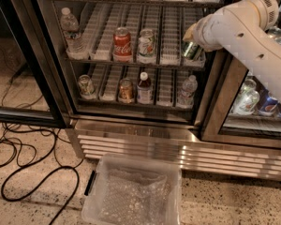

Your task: Pick green can from middle shelf of fridge

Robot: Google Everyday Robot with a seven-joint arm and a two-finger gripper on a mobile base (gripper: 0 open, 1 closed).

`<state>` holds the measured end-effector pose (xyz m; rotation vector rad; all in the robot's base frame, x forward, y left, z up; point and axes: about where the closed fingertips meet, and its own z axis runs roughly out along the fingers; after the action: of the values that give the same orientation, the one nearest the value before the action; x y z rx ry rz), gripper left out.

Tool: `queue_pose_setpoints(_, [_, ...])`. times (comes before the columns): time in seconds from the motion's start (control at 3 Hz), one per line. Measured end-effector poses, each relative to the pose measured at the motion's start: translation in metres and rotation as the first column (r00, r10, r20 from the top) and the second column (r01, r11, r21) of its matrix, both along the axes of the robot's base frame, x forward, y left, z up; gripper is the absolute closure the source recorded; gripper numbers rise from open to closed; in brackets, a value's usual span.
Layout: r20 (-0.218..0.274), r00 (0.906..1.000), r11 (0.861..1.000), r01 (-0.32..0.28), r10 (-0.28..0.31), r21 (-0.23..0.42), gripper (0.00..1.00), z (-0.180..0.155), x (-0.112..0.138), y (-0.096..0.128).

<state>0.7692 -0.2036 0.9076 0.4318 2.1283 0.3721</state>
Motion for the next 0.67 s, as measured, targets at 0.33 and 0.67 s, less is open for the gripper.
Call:
queue_pose_setpoints(0.33, [-0.173, 0.9849, 0.996, 0.001, 0.014, 0.086, 1.0, -0.0192, -0.0485, 0.0176])
queue_pose_setpoints(0.67, [-0.213, 0.9767, 0.995, -0.003, 0.026, 0.104, 1.0, -0.0273, -0.0553, 0.0226])
